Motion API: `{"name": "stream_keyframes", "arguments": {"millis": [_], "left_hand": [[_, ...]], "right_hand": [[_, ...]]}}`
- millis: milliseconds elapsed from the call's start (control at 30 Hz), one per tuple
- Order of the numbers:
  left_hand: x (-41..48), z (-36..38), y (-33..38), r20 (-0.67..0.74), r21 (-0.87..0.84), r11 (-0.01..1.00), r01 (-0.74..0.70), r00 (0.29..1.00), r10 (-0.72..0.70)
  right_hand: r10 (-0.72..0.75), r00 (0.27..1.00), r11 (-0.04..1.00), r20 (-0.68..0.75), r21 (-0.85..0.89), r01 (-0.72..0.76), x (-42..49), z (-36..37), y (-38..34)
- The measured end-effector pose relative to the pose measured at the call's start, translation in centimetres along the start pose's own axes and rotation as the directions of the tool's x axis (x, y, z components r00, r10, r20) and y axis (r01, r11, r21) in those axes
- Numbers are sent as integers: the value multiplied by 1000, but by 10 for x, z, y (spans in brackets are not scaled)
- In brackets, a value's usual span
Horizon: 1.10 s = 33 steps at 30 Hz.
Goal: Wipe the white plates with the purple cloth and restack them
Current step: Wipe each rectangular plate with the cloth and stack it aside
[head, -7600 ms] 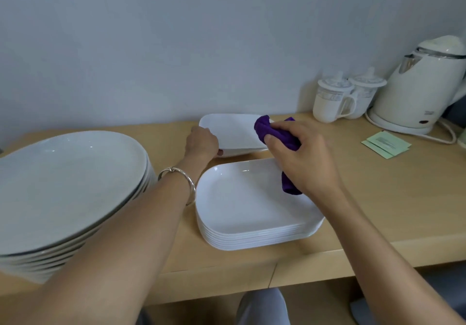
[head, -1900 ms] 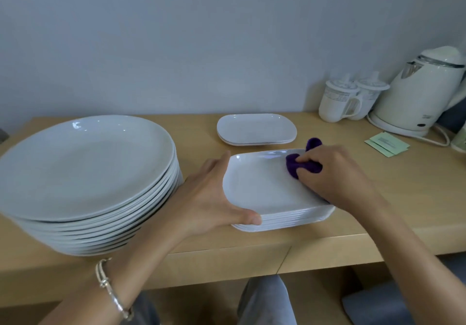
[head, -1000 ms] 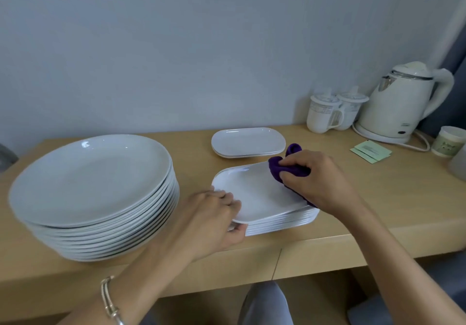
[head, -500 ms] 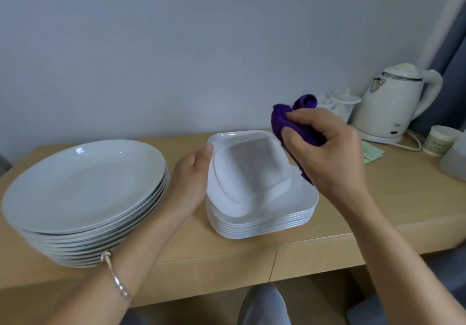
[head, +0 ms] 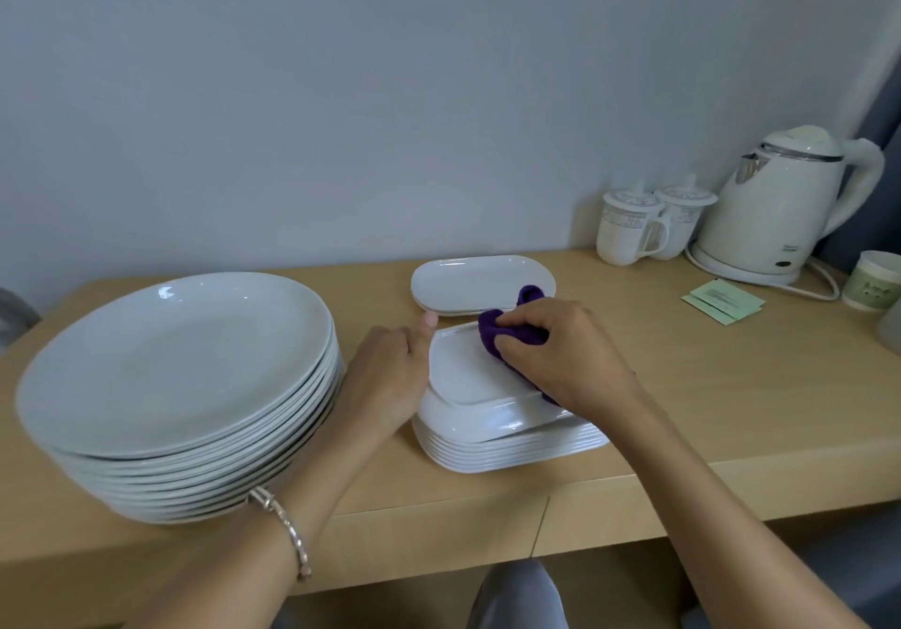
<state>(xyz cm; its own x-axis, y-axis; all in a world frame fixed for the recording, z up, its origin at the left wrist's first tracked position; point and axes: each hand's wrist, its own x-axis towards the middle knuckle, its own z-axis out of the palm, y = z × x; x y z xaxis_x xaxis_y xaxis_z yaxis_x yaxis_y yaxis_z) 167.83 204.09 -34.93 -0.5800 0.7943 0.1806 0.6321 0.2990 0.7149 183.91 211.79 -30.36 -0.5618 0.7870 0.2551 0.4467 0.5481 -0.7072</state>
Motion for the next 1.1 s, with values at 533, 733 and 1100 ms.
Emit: {"name": "stream_keyframes", "arguments": {"millis": [533, 733, 1100], "left_hand": [[-39, 6, -22, 203, -276, 951, -141, 958, 200], [-41, 11, -21, 150, -295, 938, -184, 960, 236], [-33, 3, -21, 244, -191, 954, -232, 930, 275]], "right_hand": [[-56, 998, 946, 0, -319, 53, -6, 19, 11], [-289, 956, 914, 55, -281, 293, -27, 64, -21], [-99, 994, 982, 46, -159, 105, 7, 13, 3]]}}
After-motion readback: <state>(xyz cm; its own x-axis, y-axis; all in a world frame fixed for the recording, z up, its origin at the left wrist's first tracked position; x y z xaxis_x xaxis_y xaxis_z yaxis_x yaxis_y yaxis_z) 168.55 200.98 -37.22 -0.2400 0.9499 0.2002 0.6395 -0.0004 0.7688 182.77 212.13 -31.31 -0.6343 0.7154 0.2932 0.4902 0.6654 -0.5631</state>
